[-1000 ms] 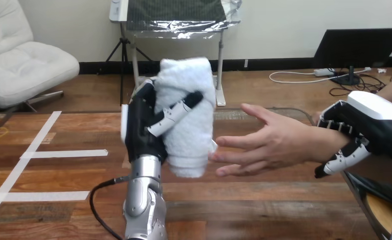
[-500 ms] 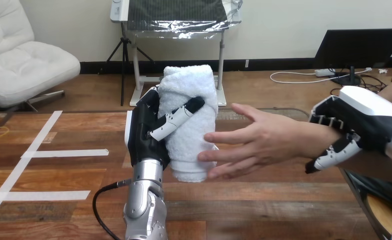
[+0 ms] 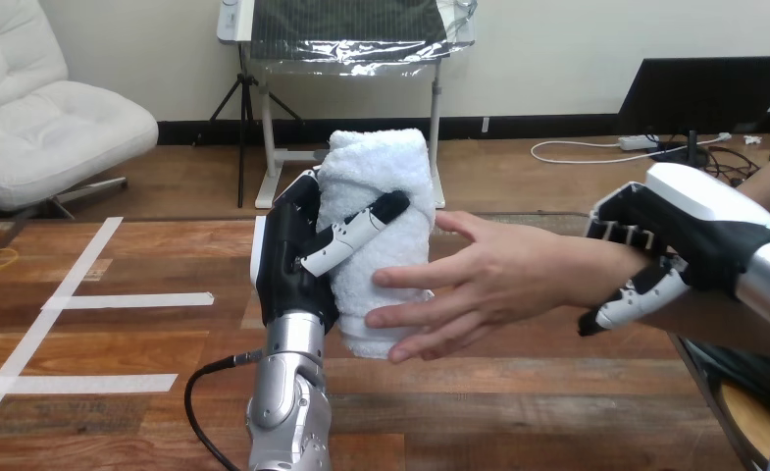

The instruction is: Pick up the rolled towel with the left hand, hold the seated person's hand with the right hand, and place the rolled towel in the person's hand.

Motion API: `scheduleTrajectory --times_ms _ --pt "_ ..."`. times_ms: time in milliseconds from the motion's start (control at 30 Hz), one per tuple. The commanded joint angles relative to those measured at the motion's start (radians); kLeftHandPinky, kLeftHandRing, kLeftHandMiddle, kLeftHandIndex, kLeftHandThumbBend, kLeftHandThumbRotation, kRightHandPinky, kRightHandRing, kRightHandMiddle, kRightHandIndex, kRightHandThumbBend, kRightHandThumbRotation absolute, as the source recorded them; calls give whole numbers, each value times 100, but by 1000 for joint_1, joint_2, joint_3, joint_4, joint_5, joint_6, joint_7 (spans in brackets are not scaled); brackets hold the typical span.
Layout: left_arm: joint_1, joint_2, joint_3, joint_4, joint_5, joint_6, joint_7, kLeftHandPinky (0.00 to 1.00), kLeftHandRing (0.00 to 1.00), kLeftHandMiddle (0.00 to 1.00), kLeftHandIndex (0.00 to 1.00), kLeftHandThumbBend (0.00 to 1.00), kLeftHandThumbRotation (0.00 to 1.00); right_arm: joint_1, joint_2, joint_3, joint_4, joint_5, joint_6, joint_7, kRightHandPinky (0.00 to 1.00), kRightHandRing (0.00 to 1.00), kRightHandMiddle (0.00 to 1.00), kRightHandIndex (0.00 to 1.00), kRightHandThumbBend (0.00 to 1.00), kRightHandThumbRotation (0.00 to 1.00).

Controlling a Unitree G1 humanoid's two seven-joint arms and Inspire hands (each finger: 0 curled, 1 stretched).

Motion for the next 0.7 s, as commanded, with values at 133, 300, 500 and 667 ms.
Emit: scheduleTrajectory --times_ms 133,300,500,667 --pt "-162 -157 -41 -26 29 -20 18 30 36 42 44 70 0 -54 49 18 2 15 12 1 32 38 43 44 87 12" --pt "-166 -160 -49 -26 31 -20 31 31 37 43 44 70 0 -56 55 24 -1 14 14 -1 32 37 43 44 87 12" --pt "-171 -163 -54 -26 37 -20 46 31 37 43 44 70 0 -57 62 29 -13 9 33 1 31 37 43 44 87 13" --pt "-176 -164 -56 -27 35 -17 50 32 38 43 44 71 0 -60 71 30 -14 17 30 1 31 37 42 44 87 12"
